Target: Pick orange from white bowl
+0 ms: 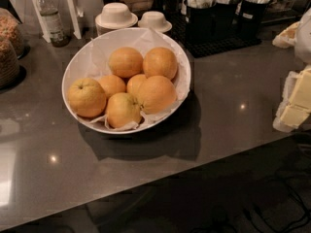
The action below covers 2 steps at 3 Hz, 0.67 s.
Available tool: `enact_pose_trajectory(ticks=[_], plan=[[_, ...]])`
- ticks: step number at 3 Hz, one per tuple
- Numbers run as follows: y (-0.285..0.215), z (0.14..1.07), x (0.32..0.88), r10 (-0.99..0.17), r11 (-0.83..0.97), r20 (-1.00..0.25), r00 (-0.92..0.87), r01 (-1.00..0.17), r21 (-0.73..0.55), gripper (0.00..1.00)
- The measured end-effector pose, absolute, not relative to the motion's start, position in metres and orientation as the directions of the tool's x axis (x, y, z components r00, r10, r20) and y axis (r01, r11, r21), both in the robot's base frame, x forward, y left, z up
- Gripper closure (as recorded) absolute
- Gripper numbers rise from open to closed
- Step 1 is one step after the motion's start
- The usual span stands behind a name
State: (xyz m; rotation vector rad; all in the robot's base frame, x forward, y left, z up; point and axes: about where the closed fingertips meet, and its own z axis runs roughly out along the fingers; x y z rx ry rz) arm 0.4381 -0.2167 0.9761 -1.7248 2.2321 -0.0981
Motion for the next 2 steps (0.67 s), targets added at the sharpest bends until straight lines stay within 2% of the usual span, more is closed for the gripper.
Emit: enact_pose_trajectory(ticks=[2], plan=[[-0.2103, 0.9795, 0.4406, -0.954, 0.256, -0.221, -0.201, -0.931, -0.259, 0.0]])
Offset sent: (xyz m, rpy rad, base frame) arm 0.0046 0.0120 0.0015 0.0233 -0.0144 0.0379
